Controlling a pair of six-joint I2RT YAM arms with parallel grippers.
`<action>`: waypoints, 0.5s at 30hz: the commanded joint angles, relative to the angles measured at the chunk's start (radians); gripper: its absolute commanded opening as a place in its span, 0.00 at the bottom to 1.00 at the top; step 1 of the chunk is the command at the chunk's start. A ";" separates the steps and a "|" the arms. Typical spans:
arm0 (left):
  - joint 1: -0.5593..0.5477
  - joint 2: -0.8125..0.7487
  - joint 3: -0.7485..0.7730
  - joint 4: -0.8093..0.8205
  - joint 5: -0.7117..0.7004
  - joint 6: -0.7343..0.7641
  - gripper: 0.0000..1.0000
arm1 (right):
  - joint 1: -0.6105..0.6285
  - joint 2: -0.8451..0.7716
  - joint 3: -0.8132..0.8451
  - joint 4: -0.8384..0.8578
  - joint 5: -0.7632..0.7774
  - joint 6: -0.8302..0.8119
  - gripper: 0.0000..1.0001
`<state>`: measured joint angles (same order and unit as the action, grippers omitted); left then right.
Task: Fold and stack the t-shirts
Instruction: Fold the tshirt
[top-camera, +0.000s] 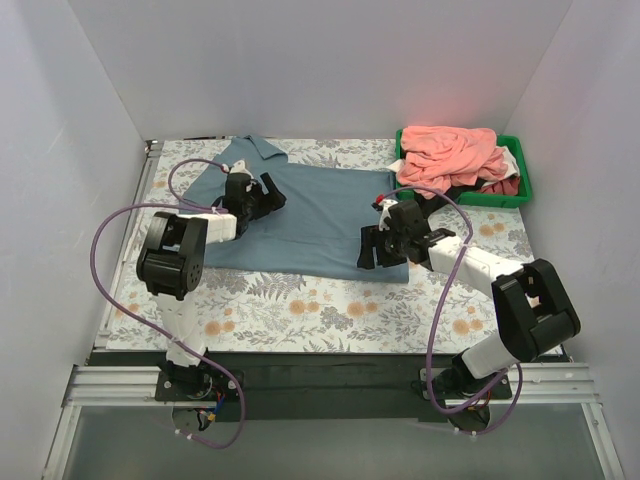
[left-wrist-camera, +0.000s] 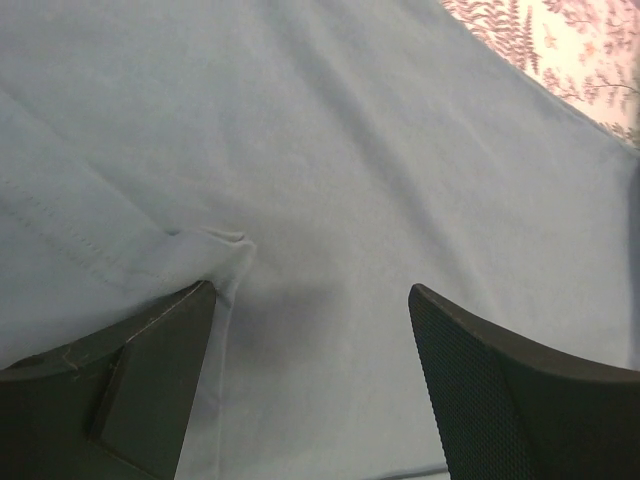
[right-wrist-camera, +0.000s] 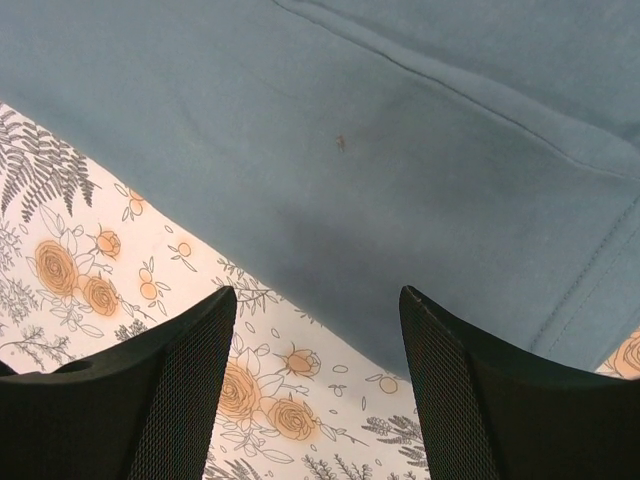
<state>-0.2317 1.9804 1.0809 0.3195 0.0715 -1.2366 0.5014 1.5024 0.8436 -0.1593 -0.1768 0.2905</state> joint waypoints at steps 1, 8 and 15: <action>-0.008 -0.003 0.042 0.049 0.053 0.017 0.77 | -0.001 -0.042 -0.018 0.029 0.011 0.012 0.73; -0.008 -0.069 0.010 0.104 0.172 0.006 0.77 | 0.000 -0.033 -0.002 0.043 -0.003 0.013 0.73; 0.069 -0.250 -0.114 0.101 0.198 -0.035 0.79 | 0.000 0.016 0.037 0.079 -0.009 -0.008 0.72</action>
<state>-0.2142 1.8565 1.0065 0.3965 0.2417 -1.2480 0.5014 1.4967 0.8326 -0.1345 -0.1841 0.2916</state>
